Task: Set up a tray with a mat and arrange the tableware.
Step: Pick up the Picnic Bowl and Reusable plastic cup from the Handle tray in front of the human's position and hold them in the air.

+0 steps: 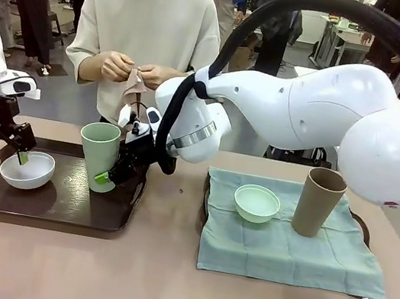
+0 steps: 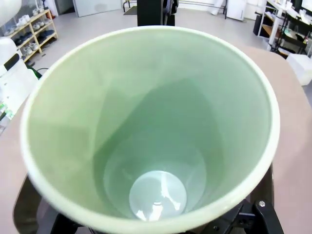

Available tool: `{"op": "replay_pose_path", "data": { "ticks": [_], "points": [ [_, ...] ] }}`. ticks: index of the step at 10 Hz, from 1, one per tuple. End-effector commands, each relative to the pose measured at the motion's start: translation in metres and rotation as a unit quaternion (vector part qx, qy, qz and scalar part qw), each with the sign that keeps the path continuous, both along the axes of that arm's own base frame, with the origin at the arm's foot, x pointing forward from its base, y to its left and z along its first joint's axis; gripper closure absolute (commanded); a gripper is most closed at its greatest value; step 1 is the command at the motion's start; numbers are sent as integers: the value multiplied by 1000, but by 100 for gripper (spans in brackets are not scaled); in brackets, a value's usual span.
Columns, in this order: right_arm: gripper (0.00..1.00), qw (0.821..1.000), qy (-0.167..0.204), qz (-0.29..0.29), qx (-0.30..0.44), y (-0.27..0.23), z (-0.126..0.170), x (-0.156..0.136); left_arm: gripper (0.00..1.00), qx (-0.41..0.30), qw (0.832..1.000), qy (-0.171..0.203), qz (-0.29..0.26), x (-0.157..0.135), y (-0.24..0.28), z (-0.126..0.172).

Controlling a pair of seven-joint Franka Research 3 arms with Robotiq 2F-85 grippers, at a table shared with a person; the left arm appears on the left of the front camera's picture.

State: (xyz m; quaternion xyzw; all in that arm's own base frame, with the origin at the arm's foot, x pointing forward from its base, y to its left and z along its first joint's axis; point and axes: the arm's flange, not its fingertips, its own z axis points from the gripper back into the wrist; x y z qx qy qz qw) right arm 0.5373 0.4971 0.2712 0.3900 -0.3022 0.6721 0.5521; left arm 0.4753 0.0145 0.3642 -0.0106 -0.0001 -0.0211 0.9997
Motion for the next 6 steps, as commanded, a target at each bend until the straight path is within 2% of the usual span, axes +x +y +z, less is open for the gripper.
{"op": "replay_pose_path", "data": {
  "ticks": [1, 6],
  "points": [
    [0, 1000, -2, -14, 9, 12, -4, 11, 2, -9, 1000, 0, 10, 10, 0, -4],
    [0, 1000, -10, -10, 25, 16, -6, 11, 2, -10, 999, 28, 27, 17, 2, -30]
  ]
}}
